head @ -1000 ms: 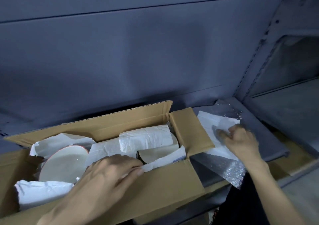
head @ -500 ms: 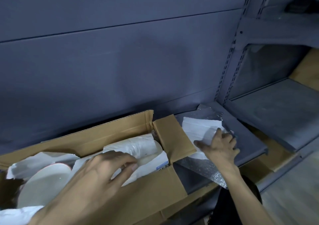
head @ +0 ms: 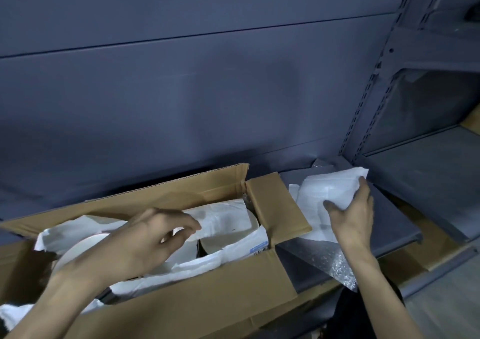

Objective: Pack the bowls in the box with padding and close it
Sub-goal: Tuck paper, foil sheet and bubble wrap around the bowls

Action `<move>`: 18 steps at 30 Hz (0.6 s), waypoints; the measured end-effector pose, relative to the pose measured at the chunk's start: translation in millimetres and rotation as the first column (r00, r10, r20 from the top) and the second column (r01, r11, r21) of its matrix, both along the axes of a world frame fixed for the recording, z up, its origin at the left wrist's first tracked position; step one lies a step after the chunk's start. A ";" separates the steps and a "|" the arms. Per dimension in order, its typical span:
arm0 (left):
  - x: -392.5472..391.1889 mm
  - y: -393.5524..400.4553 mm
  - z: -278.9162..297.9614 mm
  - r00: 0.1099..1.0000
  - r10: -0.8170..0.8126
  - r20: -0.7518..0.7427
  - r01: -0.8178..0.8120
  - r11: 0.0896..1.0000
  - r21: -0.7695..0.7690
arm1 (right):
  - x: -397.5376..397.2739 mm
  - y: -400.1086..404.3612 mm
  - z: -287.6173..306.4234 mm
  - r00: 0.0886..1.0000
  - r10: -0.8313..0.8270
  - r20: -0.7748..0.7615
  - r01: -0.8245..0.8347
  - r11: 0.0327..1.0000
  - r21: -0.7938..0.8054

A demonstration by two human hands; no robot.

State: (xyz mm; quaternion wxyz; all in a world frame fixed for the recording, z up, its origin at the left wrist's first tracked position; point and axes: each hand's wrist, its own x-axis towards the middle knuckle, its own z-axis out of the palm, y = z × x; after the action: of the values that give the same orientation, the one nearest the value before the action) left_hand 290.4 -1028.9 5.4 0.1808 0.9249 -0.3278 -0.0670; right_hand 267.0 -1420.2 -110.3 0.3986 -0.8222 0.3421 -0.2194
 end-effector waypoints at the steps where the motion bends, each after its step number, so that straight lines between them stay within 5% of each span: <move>1: 1.6 -5.4 0.2 1.000 -0.004 0.015 0.004 1.000 -0.015 | -1.0 2.4 5.2 0.998 0.002 0.061 -0.003 1.000 0.010; 6: 19.0 -41.6 -1.1 0.988 -0.124 0.088 0.119 0.991 0.061 | -12.1 22.9 52.6 0.955 0.032 0.295 -0.035 0.999 0.002; 9: 31.2 -64.8 -2.4 0.967 -0.235 0.094 0.225 0.969 0.104 | -21.9 39.7 87.5 0.883 0.178 0.433 -0.165 0.984 -0.068; 12: 38.7 -83.0 -5.6 0.948 -0.312 0.070 0.303 0.946 0.111 | -31.0 63.0 113.2 0.801 0.271 0.534 -0.350 0.935 0.051; 18: 46.0 -99.4 -26.5 0.911 -0.411 0.014 0.393 0.880 0.266 | -30.9 107.8 109.1 0.798 0.455 0.395 -0.508 0.861 0.036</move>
State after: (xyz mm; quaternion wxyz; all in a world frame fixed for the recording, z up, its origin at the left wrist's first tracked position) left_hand 336.4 -1128.2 -21.2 0.0298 0.8539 -0.5072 -0.1125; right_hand 236.1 -1312.3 -1.2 0.5553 -0.7949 0.0538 -0.2383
